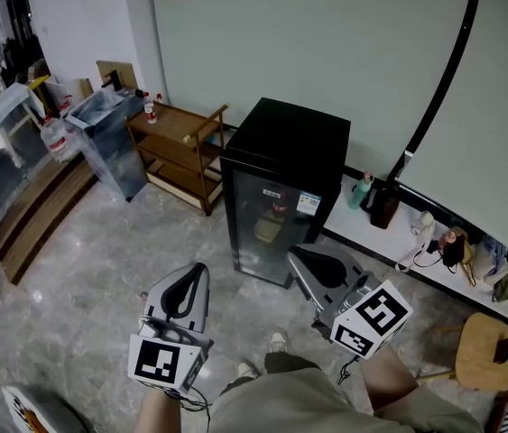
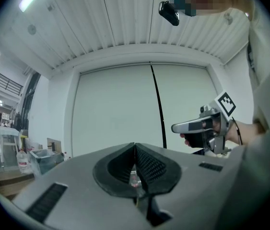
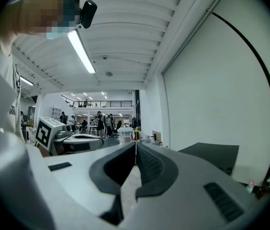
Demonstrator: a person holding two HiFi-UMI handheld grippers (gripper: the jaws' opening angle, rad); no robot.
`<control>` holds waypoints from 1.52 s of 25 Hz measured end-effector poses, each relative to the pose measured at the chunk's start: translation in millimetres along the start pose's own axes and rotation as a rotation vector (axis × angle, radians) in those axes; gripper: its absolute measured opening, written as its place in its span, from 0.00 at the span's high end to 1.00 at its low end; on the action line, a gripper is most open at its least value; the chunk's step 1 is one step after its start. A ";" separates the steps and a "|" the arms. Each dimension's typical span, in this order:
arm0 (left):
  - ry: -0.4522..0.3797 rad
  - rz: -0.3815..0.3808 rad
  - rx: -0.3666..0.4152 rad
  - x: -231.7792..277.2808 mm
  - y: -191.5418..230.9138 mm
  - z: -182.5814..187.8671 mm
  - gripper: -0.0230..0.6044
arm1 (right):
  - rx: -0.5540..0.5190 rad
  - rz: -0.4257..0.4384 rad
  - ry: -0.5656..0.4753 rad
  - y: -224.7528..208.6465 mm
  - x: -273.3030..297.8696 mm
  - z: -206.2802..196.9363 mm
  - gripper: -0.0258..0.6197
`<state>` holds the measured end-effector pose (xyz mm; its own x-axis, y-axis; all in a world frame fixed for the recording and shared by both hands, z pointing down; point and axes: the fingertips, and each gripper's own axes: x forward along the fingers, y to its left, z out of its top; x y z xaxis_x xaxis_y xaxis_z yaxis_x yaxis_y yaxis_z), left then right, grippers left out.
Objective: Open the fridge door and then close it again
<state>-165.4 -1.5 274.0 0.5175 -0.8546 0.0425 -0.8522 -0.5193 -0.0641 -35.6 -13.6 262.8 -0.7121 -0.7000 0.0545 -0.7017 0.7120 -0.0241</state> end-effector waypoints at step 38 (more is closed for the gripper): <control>0.098 0.204 -0.013 153.2 26.7 -20.9 0.95 | -0.012 0.213 0.064 -167.4 82.6 -32.8 0.96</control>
<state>-110.4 -146.2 299.6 0.3251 -0.9372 0.1266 -0.9396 -0.3353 -0.0689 23.8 -188.7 304.0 -0.8412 -0.5289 0.1125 -0.5348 0.8444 -0.0298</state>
